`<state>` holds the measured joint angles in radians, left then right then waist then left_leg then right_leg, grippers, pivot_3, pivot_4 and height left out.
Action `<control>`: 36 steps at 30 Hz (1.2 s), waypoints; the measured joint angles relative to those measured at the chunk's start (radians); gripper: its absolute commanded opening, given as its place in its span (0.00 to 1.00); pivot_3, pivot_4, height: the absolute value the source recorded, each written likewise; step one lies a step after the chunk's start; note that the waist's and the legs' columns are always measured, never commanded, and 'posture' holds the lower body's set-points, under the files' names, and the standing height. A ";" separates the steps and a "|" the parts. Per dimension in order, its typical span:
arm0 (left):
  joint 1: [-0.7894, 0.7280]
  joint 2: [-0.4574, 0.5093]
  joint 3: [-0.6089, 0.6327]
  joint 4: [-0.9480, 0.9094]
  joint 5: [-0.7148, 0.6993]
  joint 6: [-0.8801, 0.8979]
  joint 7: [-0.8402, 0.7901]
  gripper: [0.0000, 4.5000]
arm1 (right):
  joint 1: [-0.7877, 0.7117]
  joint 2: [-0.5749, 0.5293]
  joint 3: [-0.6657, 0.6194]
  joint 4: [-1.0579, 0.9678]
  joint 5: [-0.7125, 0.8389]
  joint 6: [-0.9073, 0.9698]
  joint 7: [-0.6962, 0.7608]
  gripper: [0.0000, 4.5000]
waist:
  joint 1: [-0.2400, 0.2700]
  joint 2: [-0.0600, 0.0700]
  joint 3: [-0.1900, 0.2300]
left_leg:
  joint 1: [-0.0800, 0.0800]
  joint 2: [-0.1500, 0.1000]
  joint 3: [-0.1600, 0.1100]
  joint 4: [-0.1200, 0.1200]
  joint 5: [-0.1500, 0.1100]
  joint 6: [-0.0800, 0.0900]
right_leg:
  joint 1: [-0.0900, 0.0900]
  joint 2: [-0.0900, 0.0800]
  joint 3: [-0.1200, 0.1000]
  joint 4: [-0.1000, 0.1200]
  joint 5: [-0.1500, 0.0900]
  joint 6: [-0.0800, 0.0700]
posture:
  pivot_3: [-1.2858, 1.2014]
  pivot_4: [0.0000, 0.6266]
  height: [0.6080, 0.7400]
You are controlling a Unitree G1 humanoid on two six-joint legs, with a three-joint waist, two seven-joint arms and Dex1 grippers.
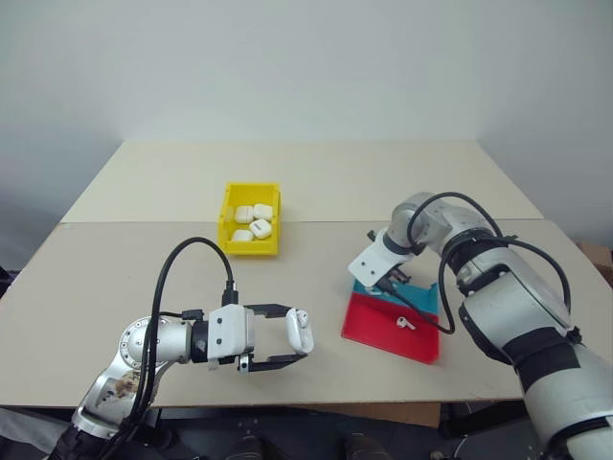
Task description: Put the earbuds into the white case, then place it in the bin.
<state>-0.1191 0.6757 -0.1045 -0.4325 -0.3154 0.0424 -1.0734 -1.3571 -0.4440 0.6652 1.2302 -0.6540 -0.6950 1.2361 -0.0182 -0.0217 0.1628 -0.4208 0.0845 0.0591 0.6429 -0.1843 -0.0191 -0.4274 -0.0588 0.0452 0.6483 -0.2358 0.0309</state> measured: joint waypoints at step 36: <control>-0.216 -0.119 0.038 0.021 -0.163 0.074 0.049 0.61 | 0.453 -0.282 -0.673 -1.154 0.761 1.063 0.149 0.14 | 0.025 0.001 0.000 | -0.001 0.000 -0.002 0.000 0.000 0.000 | 0.002 -0.001 -0.002 -0.001 0.000 0.001 | 0.52 0.24 1.00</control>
<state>-0.3356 0.5565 -0.0665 -0.4116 -0.4786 0.1161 -1.0244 -0.9036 -0.7256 -0.0073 0.0761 0.1066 0.3682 1.3853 0.0066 -0.0210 0.1631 -0.4220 0.0842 0.0575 0.6432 -0.1844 -0.0192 -0.4251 -0.0594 0.0435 0.6474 -0.2360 0.0317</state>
